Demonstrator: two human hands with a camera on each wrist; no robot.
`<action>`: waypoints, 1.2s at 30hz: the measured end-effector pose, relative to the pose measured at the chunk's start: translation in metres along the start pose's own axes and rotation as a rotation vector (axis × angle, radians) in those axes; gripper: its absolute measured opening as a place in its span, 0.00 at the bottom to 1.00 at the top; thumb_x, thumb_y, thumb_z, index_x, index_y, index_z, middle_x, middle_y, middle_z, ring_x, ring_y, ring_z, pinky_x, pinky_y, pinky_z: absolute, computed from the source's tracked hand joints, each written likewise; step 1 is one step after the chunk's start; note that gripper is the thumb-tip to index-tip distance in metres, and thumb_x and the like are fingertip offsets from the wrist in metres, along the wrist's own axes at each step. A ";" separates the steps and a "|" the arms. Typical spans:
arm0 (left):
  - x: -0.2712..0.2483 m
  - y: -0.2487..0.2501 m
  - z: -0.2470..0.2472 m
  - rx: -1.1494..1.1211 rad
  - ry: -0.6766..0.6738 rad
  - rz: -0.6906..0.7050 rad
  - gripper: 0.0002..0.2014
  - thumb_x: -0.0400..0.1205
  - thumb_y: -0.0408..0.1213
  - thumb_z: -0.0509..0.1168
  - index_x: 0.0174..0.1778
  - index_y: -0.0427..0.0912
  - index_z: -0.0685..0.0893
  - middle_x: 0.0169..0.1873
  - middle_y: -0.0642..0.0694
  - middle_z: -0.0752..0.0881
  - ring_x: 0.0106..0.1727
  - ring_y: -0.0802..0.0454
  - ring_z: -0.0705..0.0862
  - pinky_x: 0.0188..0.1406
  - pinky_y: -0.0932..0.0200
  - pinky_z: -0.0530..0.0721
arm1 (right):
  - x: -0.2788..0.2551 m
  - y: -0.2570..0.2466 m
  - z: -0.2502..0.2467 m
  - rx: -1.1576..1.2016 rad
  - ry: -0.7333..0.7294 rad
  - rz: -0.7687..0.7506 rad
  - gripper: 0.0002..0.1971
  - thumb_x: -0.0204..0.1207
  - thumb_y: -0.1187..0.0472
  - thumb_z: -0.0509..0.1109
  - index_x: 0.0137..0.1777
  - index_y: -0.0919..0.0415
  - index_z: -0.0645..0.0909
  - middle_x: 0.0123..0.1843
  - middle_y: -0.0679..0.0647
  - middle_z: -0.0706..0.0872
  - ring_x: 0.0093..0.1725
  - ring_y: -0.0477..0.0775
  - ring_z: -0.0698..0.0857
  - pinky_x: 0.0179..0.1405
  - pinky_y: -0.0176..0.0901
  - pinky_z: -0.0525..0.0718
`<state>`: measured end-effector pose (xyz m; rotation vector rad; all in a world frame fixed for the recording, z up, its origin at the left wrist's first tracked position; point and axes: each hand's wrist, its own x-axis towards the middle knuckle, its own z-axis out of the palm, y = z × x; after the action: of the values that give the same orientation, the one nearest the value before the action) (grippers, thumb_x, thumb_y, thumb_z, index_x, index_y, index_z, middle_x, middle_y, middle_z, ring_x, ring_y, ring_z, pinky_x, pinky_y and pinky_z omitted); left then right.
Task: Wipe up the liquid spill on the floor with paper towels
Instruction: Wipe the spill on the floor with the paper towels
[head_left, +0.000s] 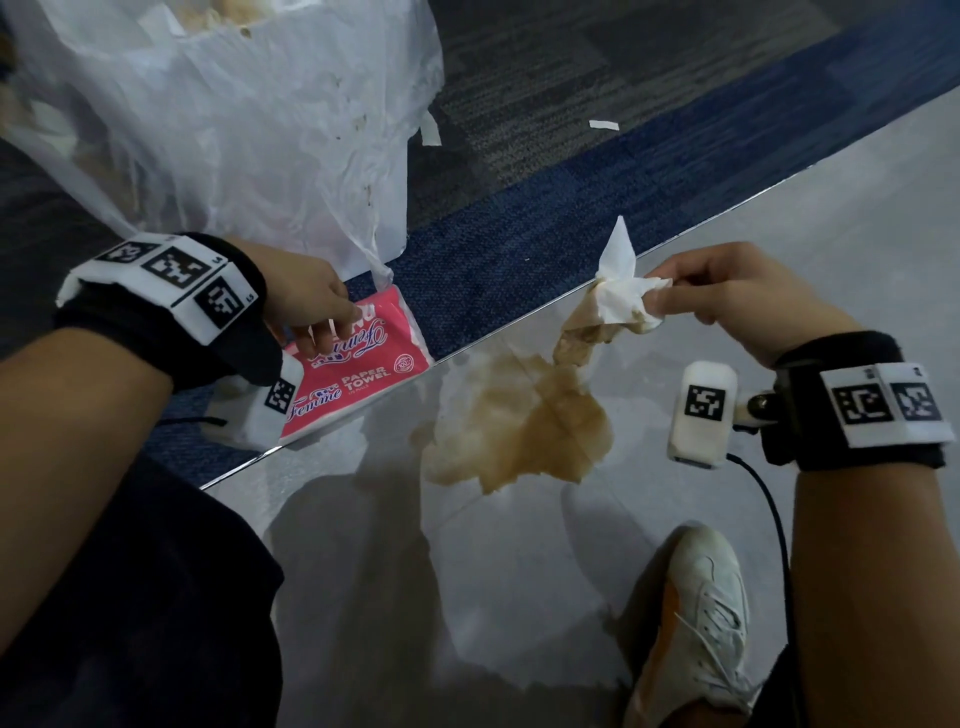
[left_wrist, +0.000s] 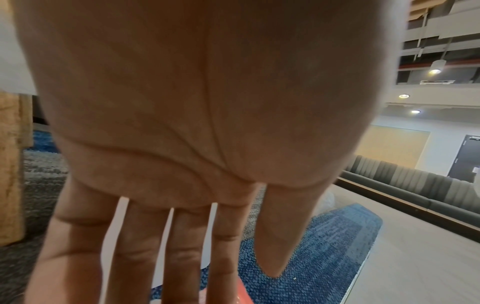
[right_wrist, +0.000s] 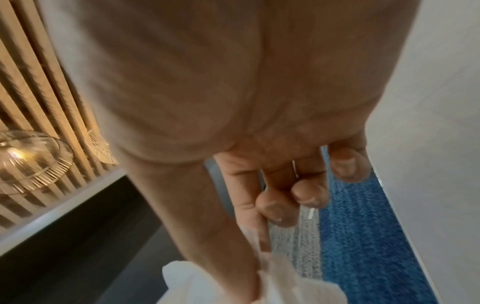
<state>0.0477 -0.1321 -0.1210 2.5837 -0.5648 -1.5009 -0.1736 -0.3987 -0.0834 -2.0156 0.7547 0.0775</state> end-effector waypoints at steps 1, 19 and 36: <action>0.000 0.000 0.000 0.004 0.002 0.000 0.18 0.87 0.43 0.55 0.55 0.32 0.83 0.35 0.42 0.86 0.34 0.48 0.82 0.29 0.60 0.75 | -0.001 -0.004 -0.002 0.016 0.005 -0.025 0.05 0.71 0.69 0.73 0.47 0.67 0.86 0.18 0.39 0.78 0.21 0.36 0.73 0.28 0.24 0.67; -0.001 0.000 0.000 0.015 0.003 -0.009 0.17 0.87 0.43 0.55 0.54 0.32 0.83 0.34 0.42 0.85 0.32 0.48 0.81 0.29 0.60 0.75 | 0.011 0.030 0.014 -0.016 0.021 0.098 0.02 0.70 0.67 0.75 0.42 0.61 0.87 0.19 0.41 0.77 0.20 0.37 0.72 0.33 0.36 0.63; 0.002 0.003 0.001 0.024 -0.008 0.007 0.16 0.87 0.42 0.55 0.52 0.33 0.82 0.35 0.42 0.85 0.33 0.48 0.81 0.27 0.62 0.74 | 0.002 -0.004 0.001 0.002 0.062 -0.020 0.06 0.71 0.68 0.74 0.47 0.67 0.86 0.32 0.56 0.78 0.23 0.37 0.72 0.24 0.21 0.67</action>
<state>0.0474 -0.1354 -0.1227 2.5921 -0.5950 -1.5122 -0.1699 -0.3977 -0.0814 -2.0308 0.7726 0.0026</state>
